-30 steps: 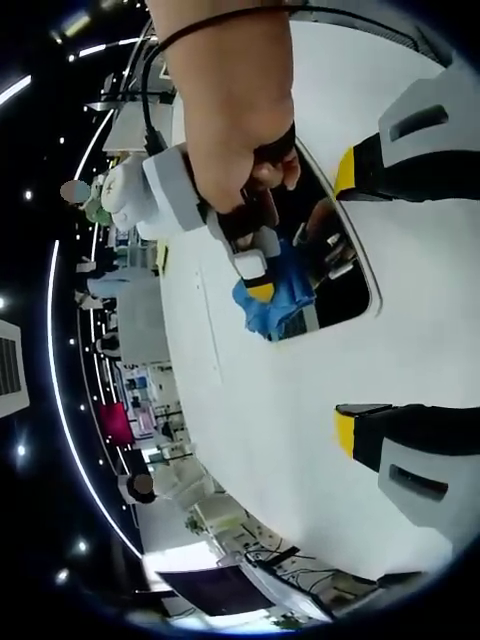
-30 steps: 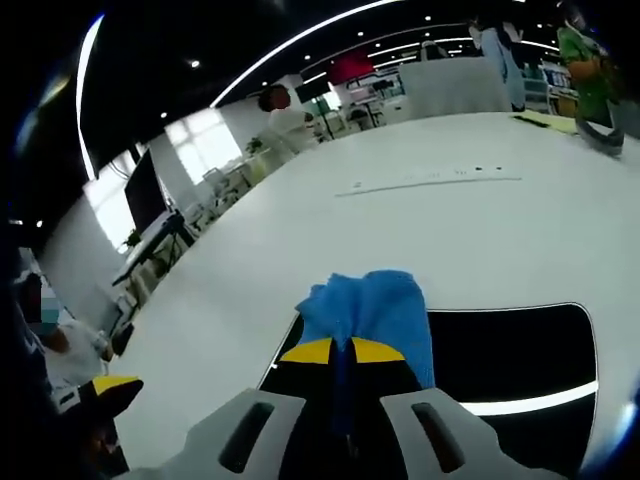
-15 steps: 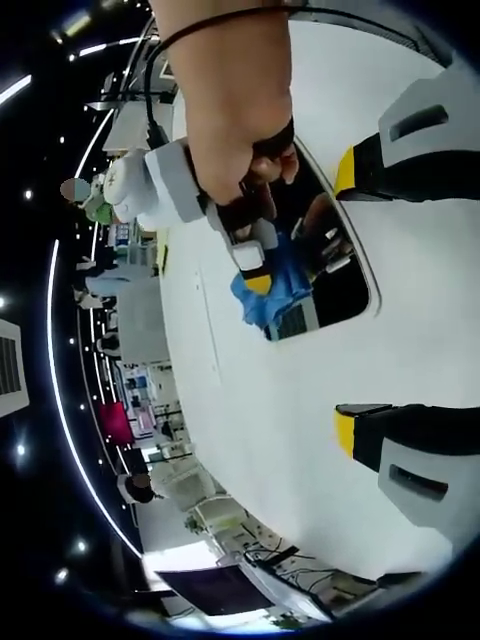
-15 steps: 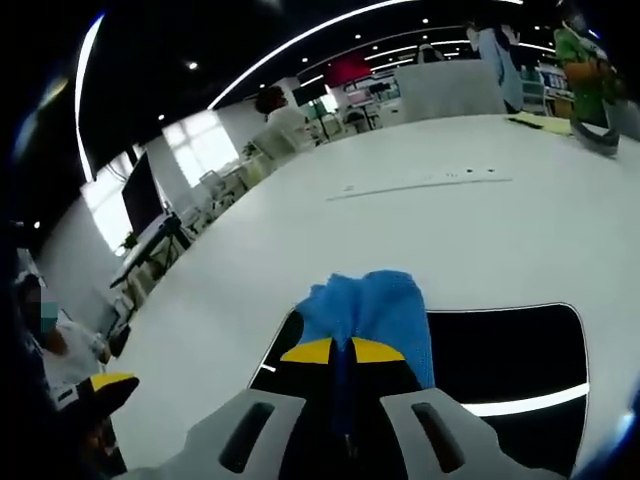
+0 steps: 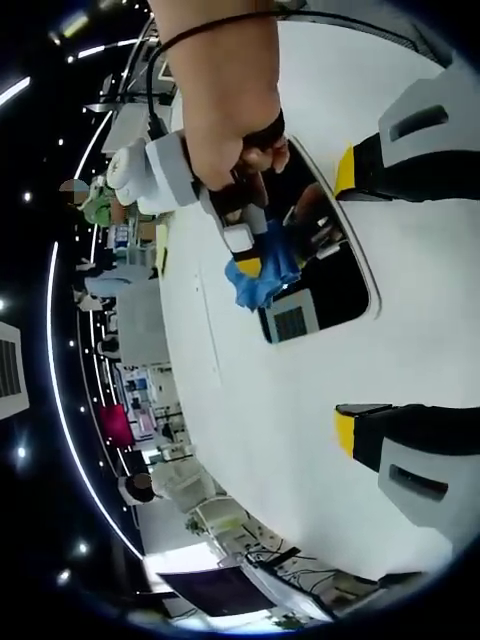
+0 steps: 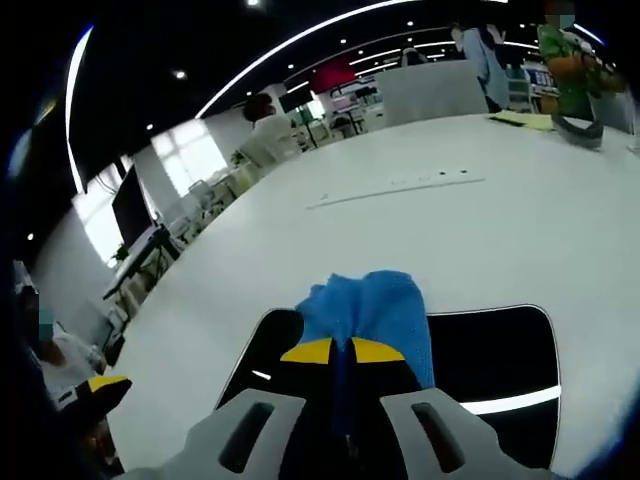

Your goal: Wipe the mirror surface with the cleaning cloth until all visible marks leave the cleaned area.

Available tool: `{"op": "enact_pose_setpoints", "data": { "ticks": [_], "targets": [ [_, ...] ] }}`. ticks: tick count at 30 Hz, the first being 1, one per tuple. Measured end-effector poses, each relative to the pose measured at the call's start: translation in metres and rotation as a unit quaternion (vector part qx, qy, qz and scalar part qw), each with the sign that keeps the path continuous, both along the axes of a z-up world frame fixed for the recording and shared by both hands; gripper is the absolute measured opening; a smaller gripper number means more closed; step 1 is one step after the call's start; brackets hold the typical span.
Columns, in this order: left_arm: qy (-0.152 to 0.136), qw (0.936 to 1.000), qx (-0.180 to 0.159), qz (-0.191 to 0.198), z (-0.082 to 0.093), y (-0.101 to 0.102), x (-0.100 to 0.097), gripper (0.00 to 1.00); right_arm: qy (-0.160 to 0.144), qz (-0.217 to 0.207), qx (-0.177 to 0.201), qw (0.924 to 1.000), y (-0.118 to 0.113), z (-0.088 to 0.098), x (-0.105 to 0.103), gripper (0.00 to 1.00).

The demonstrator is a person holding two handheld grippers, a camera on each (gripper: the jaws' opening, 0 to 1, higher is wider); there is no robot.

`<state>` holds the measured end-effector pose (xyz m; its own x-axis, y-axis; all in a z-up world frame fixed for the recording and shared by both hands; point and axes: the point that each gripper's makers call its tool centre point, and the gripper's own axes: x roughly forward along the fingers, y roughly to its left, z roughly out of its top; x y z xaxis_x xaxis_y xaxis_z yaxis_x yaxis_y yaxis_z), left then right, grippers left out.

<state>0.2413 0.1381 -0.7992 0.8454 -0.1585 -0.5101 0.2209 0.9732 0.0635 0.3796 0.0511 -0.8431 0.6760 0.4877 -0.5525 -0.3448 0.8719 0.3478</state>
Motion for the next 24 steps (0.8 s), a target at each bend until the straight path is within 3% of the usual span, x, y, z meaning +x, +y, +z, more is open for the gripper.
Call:
{"op": "enact_pose_setpoints", "data": {
  "ticks": [17, 24],
  "targets": [
    [-0.001, 1.0000, -0.001, -0.002, 0.001, -0.001, 0.000, 0.83, -0.008, -0.005, 0.001, 1.0000, -0.003, 0.000, 0.000, 0.01],
    [-0.001, 1.0000, 0.001, -0.002, 0.001, -0.001, 0.000, 0.83, -0.008, -0.015, 0.003, 0.9999, -0.016, 0.002, -0.003, 0.01]
  ]
}}
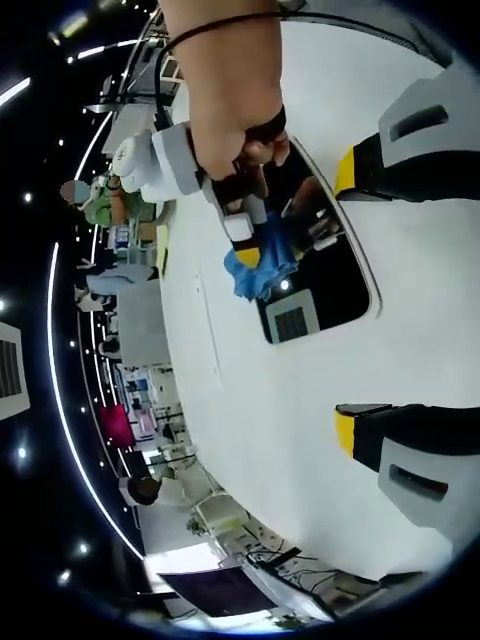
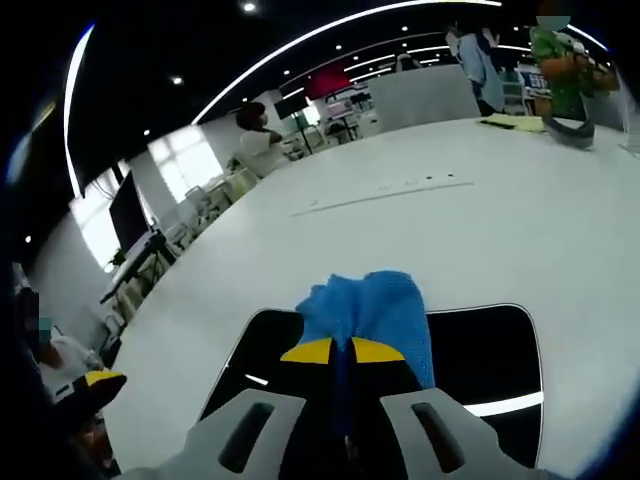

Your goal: Wipe the mirror surface with the cleaning cloth until all visible marks leave the cleaned area.

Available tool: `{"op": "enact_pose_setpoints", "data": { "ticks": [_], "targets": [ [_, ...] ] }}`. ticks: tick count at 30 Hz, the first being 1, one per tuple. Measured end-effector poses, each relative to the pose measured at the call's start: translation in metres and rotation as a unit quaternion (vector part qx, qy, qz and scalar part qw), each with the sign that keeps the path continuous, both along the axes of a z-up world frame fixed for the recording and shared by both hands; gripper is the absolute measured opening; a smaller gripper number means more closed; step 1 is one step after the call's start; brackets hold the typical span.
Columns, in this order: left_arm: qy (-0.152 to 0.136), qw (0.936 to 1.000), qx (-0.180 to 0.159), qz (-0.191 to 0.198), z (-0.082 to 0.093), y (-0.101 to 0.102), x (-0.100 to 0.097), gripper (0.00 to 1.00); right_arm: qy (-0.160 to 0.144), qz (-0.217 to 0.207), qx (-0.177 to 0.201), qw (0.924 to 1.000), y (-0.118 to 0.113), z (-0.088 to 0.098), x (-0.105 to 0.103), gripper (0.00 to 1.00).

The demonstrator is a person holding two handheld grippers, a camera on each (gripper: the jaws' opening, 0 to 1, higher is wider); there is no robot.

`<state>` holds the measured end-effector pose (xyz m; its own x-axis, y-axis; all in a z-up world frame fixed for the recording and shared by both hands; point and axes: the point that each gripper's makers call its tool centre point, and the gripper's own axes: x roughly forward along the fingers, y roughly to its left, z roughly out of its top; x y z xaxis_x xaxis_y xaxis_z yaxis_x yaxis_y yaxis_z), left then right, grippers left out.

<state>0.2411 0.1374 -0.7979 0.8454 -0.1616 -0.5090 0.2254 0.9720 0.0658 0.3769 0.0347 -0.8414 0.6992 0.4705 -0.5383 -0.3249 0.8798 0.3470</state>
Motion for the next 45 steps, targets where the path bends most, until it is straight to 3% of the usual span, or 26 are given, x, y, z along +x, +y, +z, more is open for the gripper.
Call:
{"op": "enact_pose_setpoints", "data": {
  "ticks": [11, 32, 45],
  "targets": [
    [0.002, 1.0000, 0.000, -0.003, -0.001, -0.002, -0.001, 0.83, -0.002, -0.012, 0.002, 0.9999, -0.017, 0.002, 0.000, 0.01],
    [0.000, 1.0000, 0.001, -0.004, 0.000, -0.002, 0.000, 0.83, -0.003, -0.019, 0.002, 0.9998, -0.023, 0.002, 0.001, 0.01],
    [0.001, 0.9999, 0.003, -0.010, 0.000, -0.005, -0.002, 0.83, -0.003, -0.038, 0.001, 0.9993, -0.048, 0.002, 0.006, 0.01]
  ]
}}
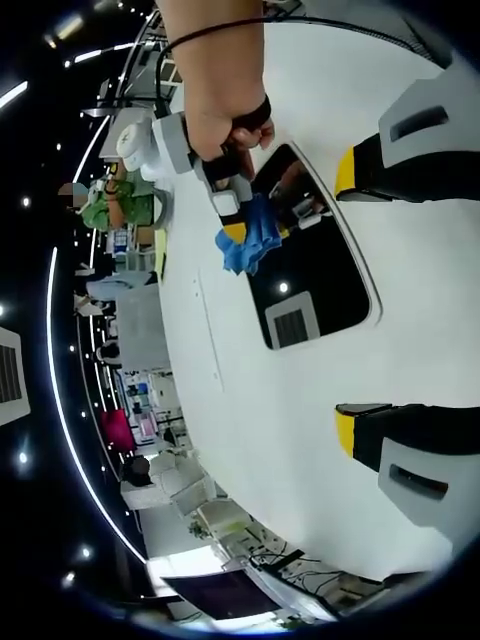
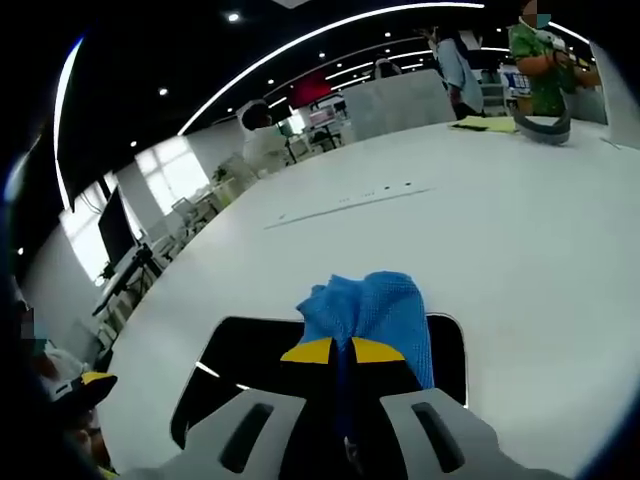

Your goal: Wipe the mirror surface with the cleaning cloth until all visible marks leave the cleaned area.

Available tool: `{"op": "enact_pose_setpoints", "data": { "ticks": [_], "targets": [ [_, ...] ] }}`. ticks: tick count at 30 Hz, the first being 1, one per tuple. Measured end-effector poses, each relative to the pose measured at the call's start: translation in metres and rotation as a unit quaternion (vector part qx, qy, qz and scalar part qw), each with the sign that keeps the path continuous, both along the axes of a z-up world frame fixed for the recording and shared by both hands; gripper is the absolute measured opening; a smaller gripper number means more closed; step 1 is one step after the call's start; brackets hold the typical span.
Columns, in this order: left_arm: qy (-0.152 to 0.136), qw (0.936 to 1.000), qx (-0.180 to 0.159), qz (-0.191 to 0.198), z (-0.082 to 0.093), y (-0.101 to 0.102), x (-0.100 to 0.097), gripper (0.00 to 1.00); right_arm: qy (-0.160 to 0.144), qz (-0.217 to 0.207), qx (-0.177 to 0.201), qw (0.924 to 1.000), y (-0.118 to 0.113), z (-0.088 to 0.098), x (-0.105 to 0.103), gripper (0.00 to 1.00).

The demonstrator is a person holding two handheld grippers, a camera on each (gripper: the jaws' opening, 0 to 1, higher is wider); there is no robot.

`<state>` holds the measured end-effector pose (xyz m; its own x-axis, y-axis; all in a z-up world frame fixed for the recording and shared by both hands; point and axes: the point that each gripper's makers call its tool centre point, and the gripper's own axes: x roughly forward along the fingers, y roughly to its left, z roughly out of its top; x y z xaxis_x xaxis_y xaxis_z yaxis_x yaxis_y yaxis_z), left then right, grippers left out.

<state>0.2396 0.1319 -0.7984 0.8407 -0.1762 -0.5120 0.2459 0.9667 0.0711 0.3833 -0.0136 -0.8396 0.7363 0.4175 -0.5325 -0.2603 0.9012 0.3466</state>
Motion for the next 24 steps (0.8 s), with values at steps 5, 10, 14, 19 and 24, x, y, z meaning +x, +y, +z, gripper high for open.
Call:
{"op": "enact_pose_setpoints", "data": {
  "ticks": [5, 10, 14, 19, 24],
  "targets": [
    [0.000, 1.0000, 0.002, -0.004, 0.000, -0.002, 0.000, 0.83, 0.001, -0.009, -0.001, 1.0000, -0.010, 0.000, 0.002, 0.01],
    [0.001, 1.0000, -0.001, -0.006, 0.000, -0.004, -0.001, 0.83, 0.001, -0.014, 0.000, 0.9999, -0.016, 0.000, 0.002, 0.01],
    [0.002, 1.0000, 0.000, -0.007, 0.000, -0.004, -0.001, 0.83, 0.002, -0.016, -0.002, 0.9999, -0.018, 0.000, 0.002, 0.01],
    [0.004, 1.0000, 0.000, -0.006, -0.001, -0.004, -0.001, 0.83, 0.000, -0.016, -0.004, 0.9999, -0.018, 0.000, 0.002, 0.01],
    [0.003, 1.0000, 0.002, -0.007, -0.001, -0.004, -0.001, 0.83, 0.000, -0.015, -0.005, 0.9999, -0.018, 0.000, 0.002, 0.01]
  ]
}}
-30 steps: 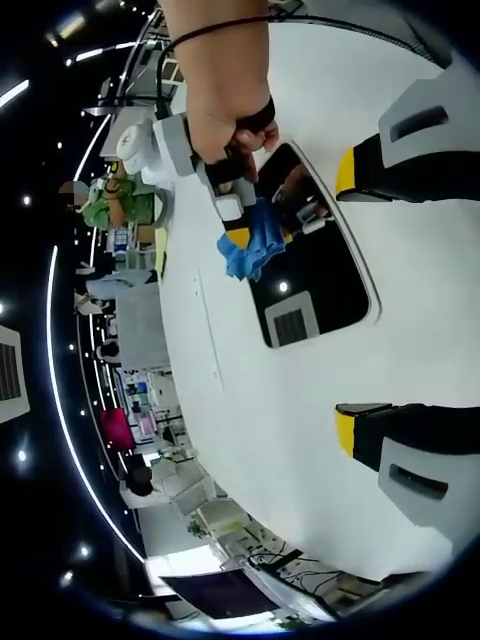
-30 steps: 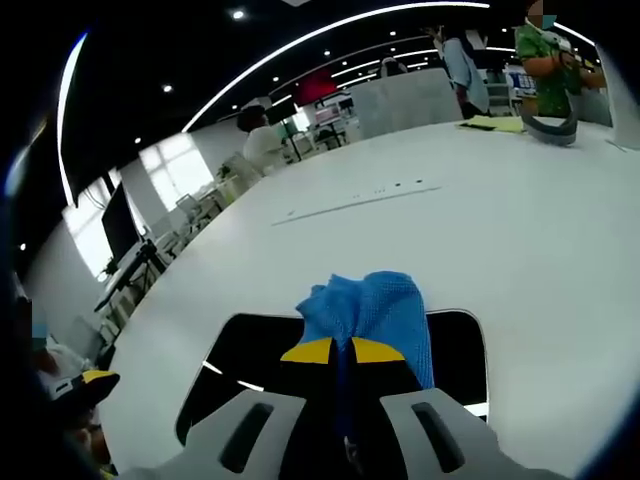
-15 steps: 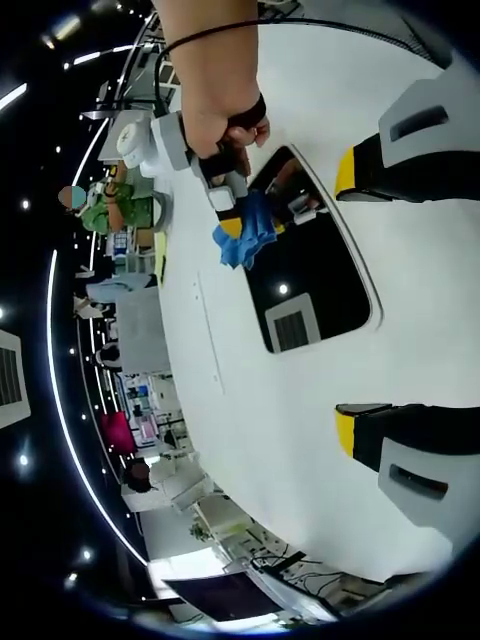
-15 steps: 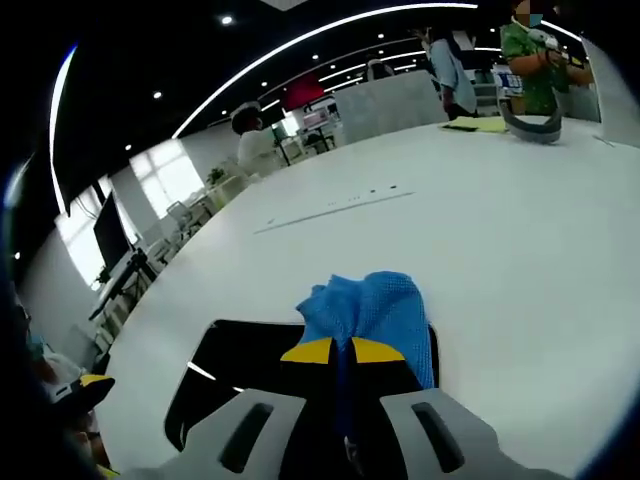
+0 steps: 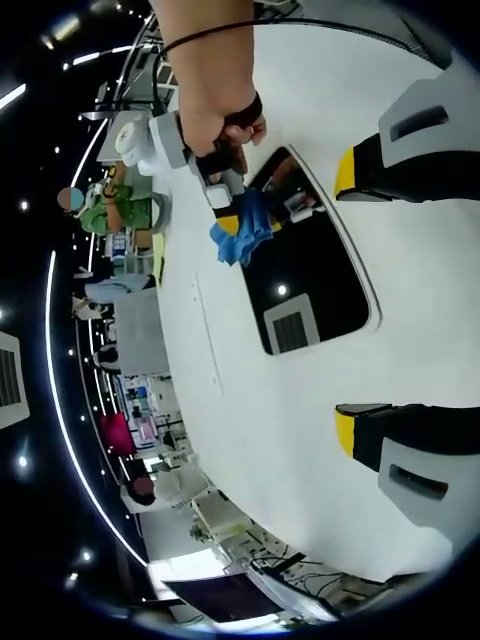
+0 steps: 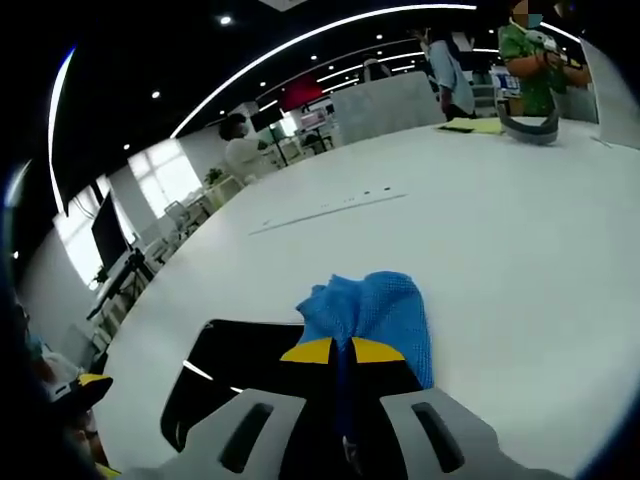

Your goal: Wipe the mirror surface with the cleaning cloth until all visible marks leave the cleaned area.

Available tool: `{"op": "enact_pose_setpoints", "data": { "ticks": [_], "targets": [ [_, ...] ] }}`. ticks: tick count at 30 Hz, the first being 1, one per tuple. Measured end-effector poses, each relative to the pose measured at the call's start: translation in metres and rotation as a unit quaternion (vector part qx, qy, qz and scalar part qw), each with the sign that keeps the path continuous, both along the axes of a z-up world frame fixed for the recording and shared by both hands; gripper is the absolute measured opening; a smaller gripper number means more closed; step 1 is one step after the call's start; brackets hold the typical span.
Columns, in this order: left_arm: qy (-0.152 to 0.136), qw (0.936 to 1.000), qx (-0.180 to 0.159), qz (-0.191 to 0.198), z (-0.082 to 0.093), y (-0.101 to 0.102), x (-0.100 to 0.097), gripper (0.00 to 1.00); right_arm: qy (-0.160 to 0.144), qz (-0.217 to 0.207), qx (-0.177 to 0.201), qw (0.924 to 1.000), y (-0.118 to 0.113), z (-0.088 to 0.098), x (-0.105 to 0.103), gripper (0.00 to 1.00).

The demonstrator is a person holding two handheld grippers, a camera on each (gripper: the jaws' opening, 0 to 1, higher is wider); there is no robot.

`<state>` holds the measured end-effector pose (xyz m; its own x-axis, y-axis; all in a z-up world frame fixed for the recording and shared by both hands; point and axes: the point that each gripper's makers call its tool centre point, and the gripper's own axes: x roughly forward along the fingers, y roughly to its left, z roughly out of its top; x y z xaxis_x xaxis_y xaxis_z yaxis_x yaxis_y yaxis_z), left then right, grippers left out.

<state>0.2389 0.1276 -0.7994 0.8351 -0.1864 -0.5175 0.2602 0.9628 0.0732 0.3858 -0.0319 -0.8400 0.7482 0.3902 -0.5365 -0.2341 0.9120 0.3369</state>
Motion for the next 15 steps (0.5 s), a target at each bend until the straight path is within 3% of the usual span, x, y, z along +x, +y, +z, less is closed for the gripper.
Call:
{"op": "enact_pose_setpoints", "data": {
  "ticks": [15],
  "targets": [
    [0.004, 1.0000, 0.000, -0.003, -0.002, -0.001, 0.000, 0.83, 0.000, -0.005, -0.002, 1.0000, -0.012, 0.000, 0.000, 0.01]
  ]
}}
